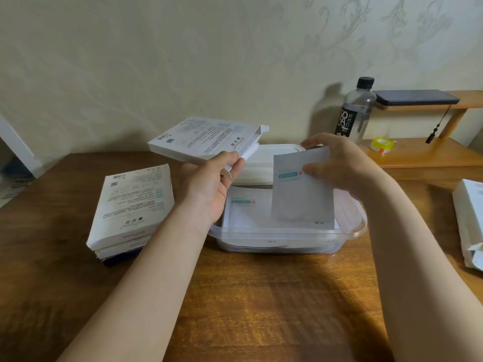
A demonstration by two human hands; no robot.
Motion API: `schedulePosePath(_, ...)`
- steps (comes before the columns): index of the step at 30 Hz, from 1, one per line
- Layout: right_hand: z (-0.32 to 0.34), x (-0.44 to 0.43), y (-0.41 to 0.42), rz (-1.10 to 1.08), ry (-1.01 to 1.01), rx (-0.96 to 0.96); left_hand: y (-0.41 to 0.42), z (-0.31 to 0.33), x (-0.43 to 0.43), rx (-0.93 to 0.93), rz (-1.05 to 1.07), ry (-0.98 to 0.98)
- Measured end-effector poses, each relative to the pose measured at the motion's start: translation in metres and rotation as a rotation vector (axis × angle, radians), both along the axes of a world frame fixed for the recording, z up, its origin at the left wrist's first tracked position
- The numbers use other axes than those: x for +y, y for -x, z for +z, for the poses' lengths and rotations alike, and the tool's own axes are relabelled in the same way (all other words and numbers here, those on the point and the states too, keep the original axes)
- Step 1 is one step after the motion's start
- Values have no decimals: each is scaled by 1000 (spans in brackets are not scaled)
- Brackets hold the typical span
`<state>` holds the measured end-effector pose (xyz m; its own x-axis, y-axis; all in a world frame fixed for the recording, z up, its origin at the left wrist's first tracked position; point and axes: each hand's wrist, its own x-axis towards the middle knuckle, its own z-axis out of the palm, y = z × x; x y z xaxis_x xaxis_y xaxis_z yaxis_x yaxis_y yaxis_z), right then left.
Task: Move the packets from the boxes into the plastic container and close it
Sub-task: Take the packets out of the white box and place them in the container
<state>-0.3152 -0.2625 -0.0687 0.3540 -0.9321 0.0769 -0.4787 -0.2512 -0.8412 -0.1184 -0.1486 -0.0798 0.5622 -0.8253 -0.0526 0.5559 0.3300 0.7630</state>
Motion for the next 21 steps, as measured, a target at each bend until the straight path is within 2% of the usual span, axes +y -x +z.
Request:
schedulePosePath(2, 1, 2, -1, 10, 54, 135, 0, -1, -1, 1, -2, -2)
schedulePosePath(6, 6, 10, -4, 52, 238, 524, -1, -2, -2, -4, -1, -7)
schedulePosePath(11, 8, 26, -19, 103, 372, 775, -1, -2, -4, -25, 5, -3)
schedulePosePath(18, 6, 37, -28, 373, 77, 1021, -2, -4, -4, -33, -7, -11)
schedulePosePath(21, 6, 37, -28, 420, 71, 1135, -3, -4, -4, -31, -14, -15)
